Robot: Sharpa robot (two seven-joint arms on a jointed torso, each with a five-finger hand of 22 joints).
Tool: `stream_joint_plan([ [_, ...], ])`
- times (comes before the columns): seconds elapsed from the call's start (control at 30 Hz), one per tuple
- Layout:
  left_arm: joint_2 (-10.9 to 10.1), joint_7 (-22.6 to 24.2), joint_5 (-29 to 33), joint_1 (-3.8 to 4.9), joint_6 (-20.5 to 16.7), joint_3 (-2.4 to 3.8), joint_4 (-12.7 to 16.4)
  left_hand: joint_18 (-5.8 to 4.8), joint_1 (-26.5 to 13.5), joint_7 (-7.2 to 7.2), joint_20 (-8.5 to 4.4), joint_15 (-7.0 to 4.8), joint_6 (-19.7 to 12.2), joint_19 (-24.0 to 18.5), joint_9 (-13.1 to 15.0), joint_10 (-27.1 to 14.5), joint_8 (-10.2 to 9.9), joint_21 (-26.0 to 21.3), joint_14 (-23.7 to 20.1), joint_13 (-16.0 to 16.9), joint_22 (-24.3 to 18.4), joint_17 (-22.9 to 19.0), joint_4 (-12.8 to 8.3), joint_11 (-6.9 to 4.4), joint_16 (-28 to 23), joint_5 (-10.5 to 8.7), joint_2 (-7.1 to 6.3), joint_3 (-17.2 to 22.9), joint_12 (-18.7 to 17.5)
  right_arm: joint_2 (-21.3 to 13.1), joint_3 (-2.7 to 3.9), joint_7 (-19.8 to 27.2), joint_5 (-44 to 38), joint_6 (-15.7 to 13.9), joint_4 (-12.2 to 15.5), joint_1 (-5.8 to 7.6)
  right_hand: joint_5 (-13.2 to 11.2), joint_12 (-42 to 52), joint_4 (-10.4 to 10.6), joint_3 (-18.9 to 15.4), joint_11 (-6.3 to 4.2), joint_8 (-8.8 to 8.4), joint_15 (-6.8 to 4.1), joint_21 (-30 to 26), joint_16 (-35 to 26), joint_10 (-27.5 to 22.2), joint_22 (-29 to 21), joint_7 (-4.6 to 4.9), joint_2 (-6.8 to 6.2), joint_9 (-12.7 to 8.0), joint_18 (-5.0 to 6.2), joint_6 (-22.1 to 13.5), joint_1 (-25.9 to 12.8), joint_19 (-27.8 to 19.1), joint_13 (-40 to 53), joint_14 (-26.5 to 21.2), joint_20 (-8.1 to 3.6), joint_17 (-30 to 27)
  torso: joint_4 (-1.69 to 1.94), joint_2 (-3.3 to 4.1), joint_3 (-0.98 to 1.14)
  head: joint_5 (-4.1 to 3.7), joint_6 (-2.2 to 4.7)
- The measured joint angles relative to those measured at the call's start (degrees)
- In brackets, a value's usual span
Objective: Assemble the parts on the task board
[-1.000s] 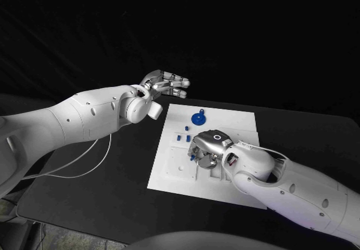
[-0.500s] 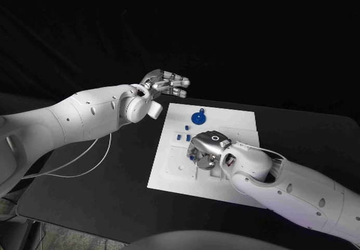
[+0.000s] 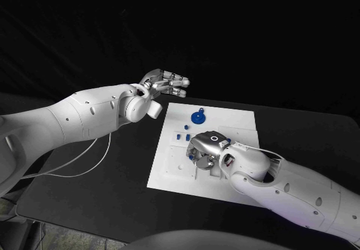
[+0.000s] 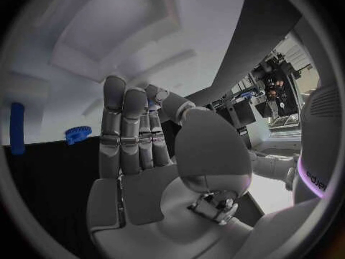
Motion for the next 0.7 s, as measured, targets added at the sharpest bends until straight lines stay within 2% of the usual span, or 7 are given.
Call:
stream_joint_plan([
  [0.13, 0.0, -0.1, 0.0, 0.00, 0.1, 0.00, 0.0, 0.00, 0.0, 0.00, 0.00, 0.00, 0.0, 0.0, 0.0, 0.0, 0.0, 0.0, 0.0, 0.0, 0.0, 0.0, 0.0, 0.00, 0.0, 0.00, 0.00, 0.0, 0.0, -0.2, -0.09, 0.2, 0.5, -0.4, 0.1, -0.03, 1.7, 0.4, 0.8, -2.0, 1.24, 0.35, 0.79, -0.8, 0.0, -4.6, -0.3, 0.71, -1.43, -0.2, 0.40, -3.6, -1.4, 0.4, 0.1, -0.2, 0.86, -0.2, 0.00, -0.01, 0.03, 0.01, 0.06],
  [0.17, 0.0, -0.1, 0.0, 0.00, 0.1, 0.00, 0.0, 0.00, 0.0, 0.00, 0.00, 0.00, 0.0, 0.0, 0.0, 0.0, 0.0, 0.0, 0.0, 0.0, 0.0, 0.0, 0.0, 0.00, 0.0, 0.00, 0.00, 0.0, 0.0, -0.2, -0.14, 0.3, 0.8, -0.6, 0.1, -0.04, 1.7, 0.4, 0.9, -2.8, 1.65, 0.35, 1.14, -1.1, 0.0, -5.7, -0.6, 0.96, -2.07, -0.2, 0.91, -4.3, -1.5, 0.5, 0.1, -0.3, 1.17, -0.4, -0.01, 0.00, 0.05, 0.01, 0.08],
  [0.27, 0.0, -0.1, 0.0, 0.00, 0.2, 0.00, 0.0, 0.00, 0.0, 0.00, 0.00, 0.00, 0.0, 0.0, 0.0, 0.0, 0.0, 0.0, 0.0, 0.0, 0.0, 0.0, 0.0, 0.00, 0.0, 0.00, 0.00, 0.0, 0.0, -0.4, -0.27, 0.3, 1.4, -1.3, 0.3, -0.15, 0.5, -0.2, 0.7, -6.9, 3.09, 0.35, 1.77, -2.6, -0.3, -10.6, -1.7, 1.64, -3.90, -0.2, 1.46, -7.0, -0.2, 0.3, -0.4, -0.6, 1.99, -1.2, -0.02, 0.00, 0.08, 0.02, 0.12],
  [0.3, 0.0, -0.1, 0.0, 0.00, 0.2, 0.00, 0.0, 0.00, 0.0, 0.00, 0.00, 0.00, 0.0, 0.0, 0.0, 0.0, 0.0, 0.0, 0.0, 0.0, 0.0, 0.0, 0.0, 0.00, 0.0, 0.00, 0.00, 0.0, 0.0, -0.5, -0.30, 0.3, 1.6, -1.6, 0.3, -0.19, 0.1, -0.2, 0.9, -9.5, 3.46, 0.35, 2.06, -3.3, -0.5, -11.9, -2.2, 1.69, -3.88, -0.2, 2.22, -7.4, 0.8, 0.6, -0.4, -0.6, 2.30, -1.7, -0.02, 0.00, 0.09, 0.02, 0.13],
  [0.4, 0.0, -0.1, -0.1, 0.00, 0.2, 0.00, 0.0, 0.00, 0.0, 0.00, 0.00, 0.00, 0.0, 0.0, 0.0, 0.0, 0.0, 0.0, 0.0, 0.0, 0.0, 0.0, 0.0, 0.00, 0.0, 0.00, 0.00, 0.0, 0.0, -0.9, -0.32, 0.1, 2.1, -2.6, 0.6, -0.23, -0.4, -0.1, 1.7, -13.6, 3.79, 0.35, 2.52, -4.7, -0.7, -13.2, -3.2, 1.78, -3.89, -0.2, 2.27, -7.7, 2.6, 1.0, -0.2, -0.7, 2.69, -3.0, -0.01, 0.00, 0.11, 0.02, 0.19],
  [0.6, -0.1, -0.2, -0.1, 0.00, 0.3, 0.00, 0.0, 0.00, 0.0, 0.10, 0.00, 0.00, -0.5, 0.0, 0.0, -0.2, 0.0, 0.0, 0.0, 0.0, -0.2, 0.0, 0.0, -0.21, 0.0, 0.00, 0.00, 0.0, 0.0, -2.6, -0.38, -0.5, 2.8, -4.5, 1.8, -0.34, -1.4, -0.1, 3.1, -13.6, 3.88, 0.35, 2.67, -5.7, 0.0, -13.2, -3.7, 1.78, -4.28, -0.2, 2.27, -7.7, 3.3, 1.0, -0.2, -0.8, 2.69, -4.2, -0.03, 0.01, 0.14, -0.15, 0.37],
  [0.7, -0.2, -0.2, -0.1, 0.00, 0.3, 0.00, 0.0, 0.00, 0.0, 0.10, 0.00, 0.00, -0.5, 0.0, 0.0, -0.2, 0.0, 0.0, 0.0, 0.0, -0.2, 0.0, 0.0, -0.21, 0.0, 0.00, 0.00, 0.0, 0.0, -3.8, -0.05, -0.8, 3.3, -5.1, 2.8, -0.38, -1.5, -0.1, 3.5, -12.9, 3.88, 0.35, 2.67, -5.7, 0.2, -13.2, -3.4, 1.78, -4.28, -0.2, 2.26, -7.7, 3.3, 1.0, -0.2, -0.8, 2.69, -4.4, -0.05, 0.01, 0.13, -0.29, 0.56],
])
